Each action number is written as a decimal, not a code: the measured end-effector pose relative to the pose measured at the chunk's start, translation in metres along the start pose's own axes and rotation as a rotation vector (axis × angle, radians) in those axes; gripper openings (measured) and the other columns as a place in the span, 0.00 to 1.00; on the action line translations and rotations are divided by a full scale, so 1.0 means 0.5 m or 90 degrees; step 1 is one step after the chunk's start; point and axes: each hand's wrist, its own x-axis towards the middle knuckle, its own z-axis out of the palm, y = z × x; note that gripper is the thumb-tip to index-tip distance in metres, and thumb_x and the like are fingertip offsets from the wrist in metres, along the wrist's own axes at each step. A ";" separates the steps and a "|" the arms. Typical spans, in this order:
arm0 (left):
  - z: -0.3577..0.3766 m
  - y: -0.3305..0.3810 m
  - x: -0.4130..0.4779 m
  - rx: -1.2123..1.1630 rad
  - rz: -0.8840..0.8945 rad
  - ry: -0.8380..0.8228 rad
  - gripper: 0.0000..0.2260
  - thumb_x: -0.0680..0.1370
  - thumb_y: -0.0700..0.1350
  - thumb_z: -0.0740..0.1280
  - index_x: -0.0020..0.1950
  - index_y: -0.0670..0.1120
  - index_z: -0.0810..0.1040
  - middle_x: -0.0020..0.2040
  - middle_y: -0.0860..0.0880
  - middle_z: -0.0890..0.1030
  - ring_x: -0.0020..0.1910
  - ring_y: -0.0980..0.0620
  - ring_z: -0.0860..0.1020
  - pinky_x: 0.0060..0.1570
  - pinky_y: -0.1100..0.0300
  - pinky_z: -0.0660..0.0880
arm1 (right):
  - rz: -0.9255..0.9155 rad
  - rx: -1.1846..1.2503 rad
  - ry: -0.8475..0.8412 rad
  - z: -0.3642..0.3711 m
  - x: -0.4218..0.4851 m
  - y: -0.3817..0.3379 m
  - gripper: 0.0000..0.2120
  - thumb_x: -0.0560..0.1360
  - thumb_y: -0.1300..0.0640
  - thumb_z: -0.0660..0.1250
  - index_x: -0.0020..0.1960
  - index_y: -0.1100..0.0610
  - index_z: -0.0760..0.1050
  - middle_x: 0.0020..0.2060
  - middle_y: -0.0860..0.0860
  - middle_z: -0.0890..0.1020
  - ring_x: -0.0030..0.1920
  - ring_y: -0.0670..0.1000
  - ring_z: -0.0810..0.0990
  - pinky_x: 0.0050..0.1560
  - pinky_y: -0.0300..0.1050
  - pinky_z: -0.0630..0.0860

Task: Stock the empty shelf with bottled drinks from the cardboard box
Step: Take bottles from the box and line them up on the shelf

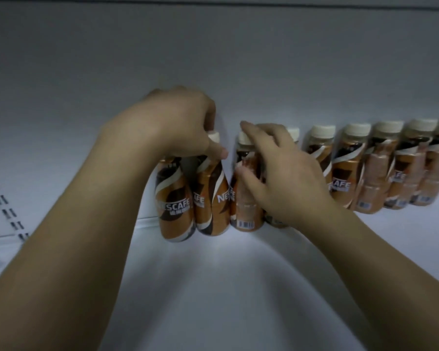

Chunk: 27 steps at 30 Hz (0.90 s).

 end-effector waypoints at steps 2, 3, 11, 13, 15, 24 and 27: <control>0.006 0.006 0.001 0.035 -0.009 0.015 0.23 0.67 0.64 0.72 0.53 0.51 0.76 0.48 0.49 0.79 0.47 0.46 0.77 0.50 0.50 0.75 | 0.027 0.057 0.007 -0.003 -0.008 0.007 0.32 0.77 0.45 0.63 0.77 0.45 0.54 0.72 0.49 0.65 0.67 0.51 0.71 0.59 0.48 0.73; 0.008 0.009 0.001 0.041 -0.013 0.017 0.23 0.67 0.64 0.72 0.53 0.50 0.76 0.47 0.49 0.79 0.46 0.46 0.76 0.48 0.51 0.75 | 0.034 0.082 0.011 -0.003 -0.010 0.008 0.32 0.77 0.46 0.63 0.77 0.46 0.54 0.72 0.48 0.66 0.67 0.50 0.71 0.62 0.49 0.72; 0.003 0.004 -0.009 -0.017 0.015 0.011 0.17 0.69 0.53 0.75 0.54 0.52 0.77 0.49 0.52 0.79 0.47 0.48 0.77 0.50 0.51 0.76 | 0.059 0.196 -0.025 0.003 -0.013 0.015 0.34 0.77 0.53 0.65 0.77 0.45 0.52 0.72 0.47 0.69 0.70 0.49 0.69 0.65 0.47 0.68; 0.003 0.000 -0.009 -0.031 0.023 0.014 0.16 0.69 0.51 0.76 0.53 0.54 0.77 0.48 0.53 0.79 0.46 0.49 0.77 0.50 0.52 0.76 | 0.065 0.212 -0.031 0.001 -0.013 0.020 0.34 0.77 0.54 0.66 0.77 0.45 0.52 0.72 0.47 0.69 0.71 0.50 0.68 0.66 0.48 0.68; 0.004 -0.003 -0.008 -0.031 0.028 0.022 0.16 0.69 0.50 0.76 0.53 0.54 0.77 0.47 0.54 0.79 0.46 0.50 0.77 0.49 0.53 0.76 | 0.074 0.231 -0.046 0.003 -0.014 0.020 0.35 0.77 0.54 0.67 0.77 0.44 0.52 0.71 0.46 0.70 0.71 0.50 0.68 0.67 0.50 0.68; 0.004 0.001 -0.009 -0.044 0.038 0.017 0.17 0.68 0.47 0.77 0.54 0.55 0.78 0.50 0.53 0.80 0.49 0.49 0.77 0.52 0.50 0.77 | 0.099 0.255 -0.067 0.005 -0.017 0.014 0.38 0.77 0.55 0.68 0.78 0.44 0.49 0.71 0.47 0.70 0.71 0.50 0.69 0.67 0.53 0.69; 0.000 -0.001 -0.009 -0.045 0.030 0.007 0.18 0.68 0.48 0.77 0.55 0.55 0.77 0.51 0.53 0.78 0.49 0.50 0.76 0.49 0.53 0.76 | 0.102 0.250 -0.065 0.002 -0.019 0.009 0.37 0.77 0.54 0.68 0.78 0.44 0.49 0.71 0.47 0.70 0.70 0.50 0.70 0.67 0.53 0.70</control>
